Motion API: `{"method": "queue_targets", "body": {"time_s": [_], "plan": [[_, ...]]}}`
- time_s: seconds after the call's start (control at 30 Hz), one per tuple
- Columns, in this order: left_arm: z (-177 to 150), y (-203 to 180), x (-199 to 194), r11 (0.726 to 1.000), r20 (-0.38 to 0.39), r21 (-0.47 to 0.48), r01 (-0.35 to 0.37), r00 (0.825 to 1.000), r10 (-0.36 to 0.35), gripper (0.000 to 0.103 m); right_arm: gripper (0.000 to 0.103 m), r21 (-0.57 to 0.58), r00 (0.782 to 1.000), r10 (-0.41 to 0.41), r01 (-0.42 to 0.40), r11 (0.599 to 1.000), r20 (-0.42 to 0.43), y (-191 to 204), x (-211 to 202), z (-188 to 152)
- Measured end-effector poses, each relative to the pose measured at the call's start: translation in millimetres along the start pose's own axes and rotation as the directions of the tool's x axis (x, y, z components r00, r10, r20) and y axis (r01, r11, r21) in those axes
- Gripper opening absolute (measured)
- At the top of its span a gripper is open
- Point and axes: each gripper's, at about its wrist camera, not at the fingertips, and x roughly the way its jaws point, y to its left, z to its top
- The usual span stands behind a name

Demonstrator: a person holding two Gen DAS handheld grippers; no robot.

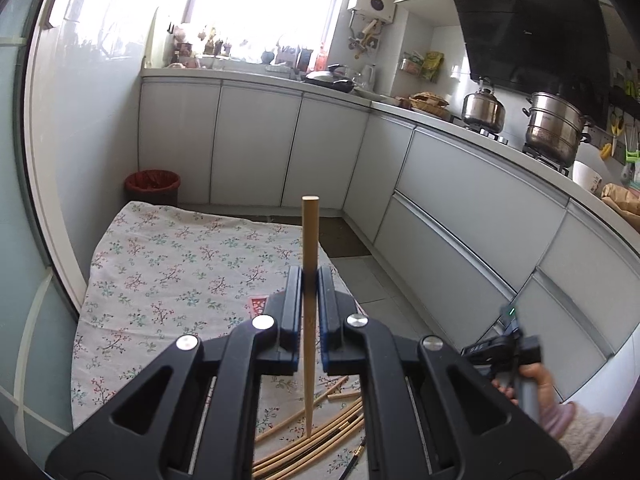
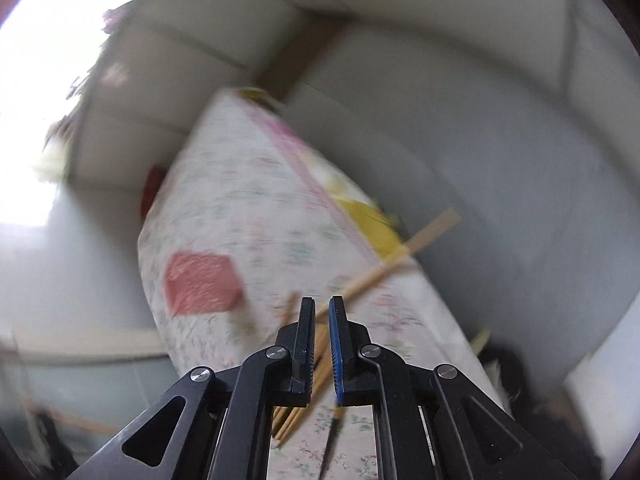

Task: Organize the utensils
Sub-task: 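Carry both upright chopsticks over the pink mesh cup with both grippers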

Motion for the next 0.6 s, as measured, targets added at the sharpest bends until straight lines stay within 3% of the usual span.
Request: {"method": "queue_targets", "body": {"time_s": [0.07,0.2,0.33,0.4,0.6], "plan": [[1,0,0,1.000,0.003,-0.001,0.013,1.000,-0.013,0.008,0.015,0.110,1.000,-0.007,0.005,0.994,0.021,-35,10,8],[-1,-3,6,0.999,-0.001,0.002,0.037,0.999,-0.037,0.008,0.022,0.205,1.000,-0.016,0.012,0.979,0.015,-62,27,12],[-3,-8,12,0.999,-0.013,0.006,0.048,0.999,-0.048,0.008,0.032,0.225,0.996,-0.029,0.010,0.974,0.082,-64,24,21],[-3,-8,13,0.999,-0.012,0.002,0.050,0.999,-0.050,0.008,0.043,0.233,0.995,-0.032,0.009,0.972,0.095,-66,26,27],[-5,-8,15,0.999,-0.020,0.001,0.049,0.999,-0.049,0.008,0.043,0.252,0.995,-0.059,0.035,0.967,0.086,-63,44,35]]}}
